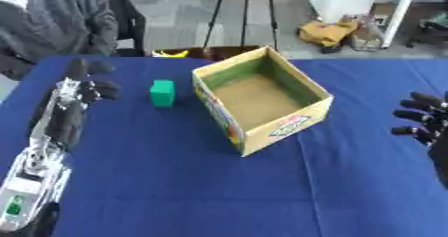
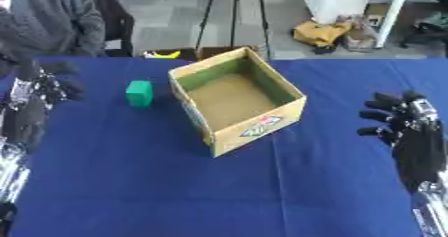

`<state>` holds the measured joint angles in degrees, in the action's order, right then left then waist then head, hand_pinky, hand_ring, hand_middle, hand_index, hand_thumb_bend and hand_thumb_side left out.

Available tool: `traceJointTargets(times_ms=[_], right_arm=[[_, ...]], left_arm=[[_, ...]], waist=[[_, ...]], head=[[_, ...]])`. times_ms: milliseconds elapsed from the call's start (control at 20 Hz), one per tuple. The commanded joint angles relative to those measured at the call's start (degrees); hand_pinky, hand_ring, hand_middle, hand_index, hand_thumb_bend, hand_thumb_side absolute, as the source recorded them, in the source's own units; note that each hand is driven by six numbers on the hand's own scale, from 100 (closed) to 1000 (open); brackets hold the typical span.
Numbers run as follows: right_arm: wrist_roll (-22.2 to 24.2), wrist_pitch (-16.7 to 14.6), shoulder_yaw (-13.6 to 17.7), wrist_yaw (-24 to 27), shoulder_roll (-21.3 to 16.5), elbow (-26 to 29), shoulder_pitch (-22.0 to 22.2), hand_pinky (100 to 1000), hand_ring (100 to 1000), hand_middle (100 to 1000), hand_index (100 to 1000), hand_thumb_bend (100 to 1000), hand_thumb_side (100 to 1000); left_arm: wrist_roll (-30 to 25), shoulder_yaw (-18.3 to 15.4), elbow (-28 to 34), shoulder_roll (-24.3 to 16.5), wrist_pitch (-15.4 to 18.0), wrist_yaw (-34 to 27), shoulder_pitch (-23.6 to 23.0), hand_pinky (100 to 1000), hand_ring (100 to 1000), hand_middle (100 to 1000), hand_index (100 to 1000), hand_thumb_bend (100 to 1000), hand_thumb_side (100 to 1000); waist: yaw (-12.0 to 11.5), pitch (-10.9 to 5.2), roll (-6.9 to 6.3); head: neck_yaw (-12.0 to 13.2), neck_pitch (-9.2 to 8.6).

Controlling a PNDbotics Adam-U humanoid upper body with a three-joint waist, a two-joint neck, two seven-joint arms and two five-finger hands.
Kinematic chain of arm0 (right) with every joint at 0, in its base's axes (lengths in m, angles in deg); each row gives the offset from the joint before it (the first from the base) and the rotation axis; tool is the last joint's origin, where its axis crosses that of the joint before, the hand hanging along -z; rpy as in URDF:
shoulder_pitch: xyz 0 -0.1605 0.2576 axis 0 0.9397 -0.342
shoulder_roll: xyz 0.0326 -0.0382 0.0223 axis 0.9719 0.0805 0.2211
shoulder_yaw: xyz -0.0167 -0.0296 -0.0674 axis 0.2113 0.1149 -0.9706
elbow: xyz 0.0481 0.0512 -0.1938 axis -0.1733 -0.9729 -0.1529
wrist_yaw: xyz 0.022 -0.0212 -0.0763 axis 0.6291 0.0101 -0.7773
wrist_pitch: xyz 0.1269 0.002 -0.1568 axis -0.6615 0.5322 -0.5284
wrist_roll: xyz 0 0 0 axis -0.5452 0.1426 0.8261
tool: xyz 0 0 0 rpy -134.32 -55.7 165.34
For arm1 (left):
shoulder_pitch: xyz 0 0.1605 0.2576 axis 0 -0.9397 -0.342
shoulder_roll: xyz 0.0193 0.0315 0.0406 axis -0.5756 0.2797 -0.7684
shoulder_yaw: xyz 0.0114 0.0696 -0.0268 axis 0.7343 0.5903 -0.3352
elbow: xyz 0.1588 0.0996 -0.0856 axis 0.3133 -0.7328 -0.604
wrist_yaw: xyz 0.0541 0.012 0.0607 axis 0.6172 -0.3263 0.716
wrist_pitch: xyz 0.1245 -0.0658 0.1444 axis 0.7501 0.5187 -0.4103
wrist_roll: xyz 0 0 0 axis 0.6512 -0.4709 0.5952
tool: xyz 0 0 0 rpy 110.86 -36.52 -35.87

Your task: Pick up objects on the table and place them in the box.

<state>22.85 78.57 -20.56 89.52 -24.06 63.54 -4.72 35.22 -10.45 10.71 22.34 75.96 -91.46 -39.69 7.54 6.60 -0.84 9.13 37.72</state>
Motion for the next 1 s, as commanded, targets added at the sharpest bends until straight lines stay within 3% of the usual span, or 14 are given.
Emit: traceJointTargets(times_ms=[50, 350, 500, 700, 1000], right_arm=[[0.2, -0.1, 0.2, 0.0, -1.7, 1.1, -0.4, 574, 735, 704, 806, 100, 1000], [0.6, 0.0, -0.2, 0.0, -1.8, 1.0, -0.3, 574, 735, 704, 806, 100, 1000], [1.1, 0.2, -0.7, -0.1, -1.8, 0.9, -0.5, 574, 735, 704, 806, 100, 1000], [1.8, 0.4, -1.4, -0.2, -1.9, 0.8, -1.0, 574, 735, 704, 807, 100, 1000], [2.5, 0.6, -2.1, -0.5, -2.6, 0.7, -1.5, 574, 735, 704, 807, 100, 1000]], left_arm=[[-2.6, 0.3, -2.7, -6.0, -2.3, 2.9, 3.6, 660, 689, 747, 807, 714, 691], [-2.7, 5.7, -11.6, -15.0, -7.8, 8.4, 12.5, 652, 678, 701, 805, 795, 541], [-4.6, 10.0, -16.2, -19.6, -9.6, 11.2, 17.1, 660, 692, 703, 808, 730, 486], [-8.2, 16.1, -22.3, -25.4, -8.3, 14.9, 22.1, 696, 737, 732, 834, 739, 467], [-13.7, 22.9, -31.2, -26.2, -4.7, 20.4, 25.6, 754, 801, 799, 883, 732, 451]], waist=[[0.2, -0.89, -0.15], [1.0, -1.17, -0.52], [2.2, -1.38, -0.81], [4.2, -1.13, -1.51], [6.5, -0.38, -3.04]], head=[[-0.2, -0.56], [0.2, -0.66], [1.1, -0.59], [2.4, -1.07], [3.3, -1.8]])
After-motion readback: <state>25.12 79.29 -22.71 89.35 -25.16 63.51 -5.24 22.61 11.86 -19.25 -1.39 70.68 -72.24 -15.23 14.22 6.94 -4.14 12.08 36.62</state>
